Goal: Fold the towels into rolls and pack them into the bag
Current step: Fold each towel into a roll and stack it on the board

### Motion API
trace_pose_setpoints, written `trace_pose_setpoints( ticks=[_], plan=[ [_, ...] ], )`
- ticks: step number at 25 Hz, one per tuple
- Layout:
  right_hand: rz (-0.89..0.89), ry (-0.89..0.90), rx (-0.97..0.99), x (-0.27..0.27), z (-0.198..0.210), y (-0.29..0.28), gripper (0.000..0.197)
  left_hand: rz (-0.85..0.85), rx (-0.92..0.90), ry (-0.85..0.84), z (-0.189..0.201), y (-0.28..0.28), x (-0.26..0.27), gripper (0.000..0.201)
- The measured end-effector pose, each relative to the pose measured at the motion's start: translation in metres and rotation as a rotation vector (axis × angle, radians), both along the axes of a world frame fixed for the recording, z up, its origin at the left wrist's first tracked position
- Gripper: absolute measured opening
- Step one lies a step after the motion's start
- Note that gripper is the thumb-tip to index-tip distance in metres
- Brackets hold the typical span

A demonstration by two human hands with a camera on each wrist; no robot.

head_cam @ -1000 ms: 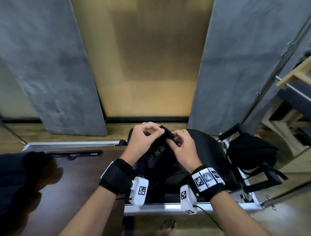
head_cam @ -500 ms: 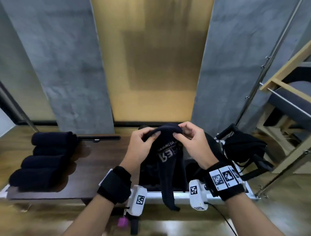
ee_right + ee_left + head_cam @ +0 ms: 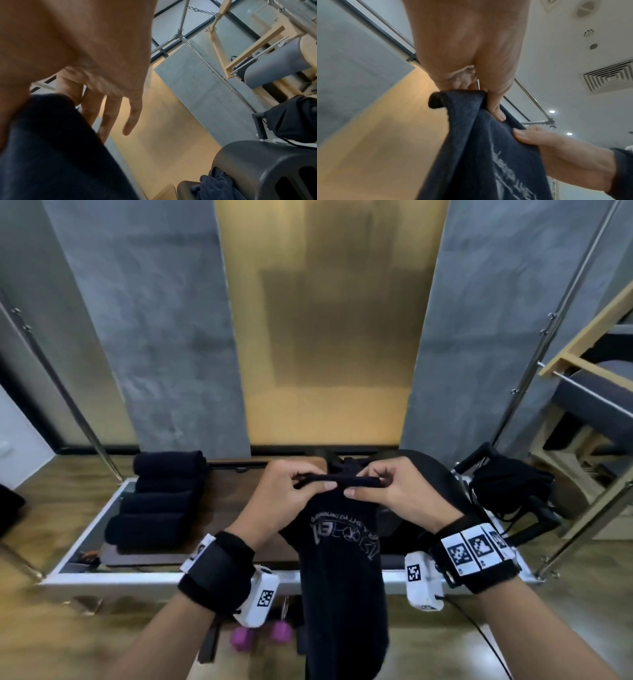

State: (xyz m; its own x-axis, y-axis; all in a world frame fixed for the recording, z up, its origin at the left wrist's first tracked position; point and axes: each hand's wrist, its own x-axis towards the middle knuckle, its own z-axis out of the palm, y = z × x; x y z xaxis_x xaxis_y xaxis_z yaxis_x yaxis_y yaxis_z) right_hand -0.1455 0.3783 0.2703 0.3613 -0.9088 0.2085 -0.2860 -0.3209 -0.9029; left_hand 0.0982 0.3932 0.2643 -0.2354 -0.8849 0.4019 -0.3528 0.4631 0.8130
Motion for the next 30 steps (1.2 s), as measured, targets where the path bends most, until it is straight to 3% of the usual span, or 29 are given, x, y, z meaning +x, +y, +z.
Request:
trace_pose_setpoints(
  ticks=[2,4,6,10,15,18,23,30],
  plan=[
    [0.006,0.091,0.02,0.018,-0.005,0.02,0.064,0.012,-0.007,-0.084,-0.007,0.016,0.043,0.008],
    [0.085,0.153,0.067,0.037,-0.013,0.041,0.067,0.003,-0.036,-0.212,-0.015,0.035,0.08,0.011],
    [0.139,0.217,0.096,0.055,-0.019,0.059,0.054,0.019,-0.07,-0.254,-0.02,0.05,0.114,0.016],
    [0.085,0.461,0.037,0.071,-0.029,0.084,0.017,0.074,-0.067,-0.263,-0.023,0.072,0.178,0.024],
    [-0.108,0.716,-0.111,0.095,-0.041,0.102,0.011,0.15,-0.035,-0.233,-0.03,0.104,0.239,0.029],
    [-0.278,0.669,-0.202,0.102,-0.043,0.111,0.015,0.215,-0.08,-0.213,-0.033,0.114,0.264,0.034],
    [-0.333,0.561,-0.262,0.107,-0.038,0.119,0.01,0.39,-0.076,-0.129,-0.036,0.121,0.296,0.033],
    [-0.57,0.497,-0.415,0.113,-0.034,0.123,0.006,0.351,0.011,0.001,-0.04,0.111,0.32,0.031]
  ],
)
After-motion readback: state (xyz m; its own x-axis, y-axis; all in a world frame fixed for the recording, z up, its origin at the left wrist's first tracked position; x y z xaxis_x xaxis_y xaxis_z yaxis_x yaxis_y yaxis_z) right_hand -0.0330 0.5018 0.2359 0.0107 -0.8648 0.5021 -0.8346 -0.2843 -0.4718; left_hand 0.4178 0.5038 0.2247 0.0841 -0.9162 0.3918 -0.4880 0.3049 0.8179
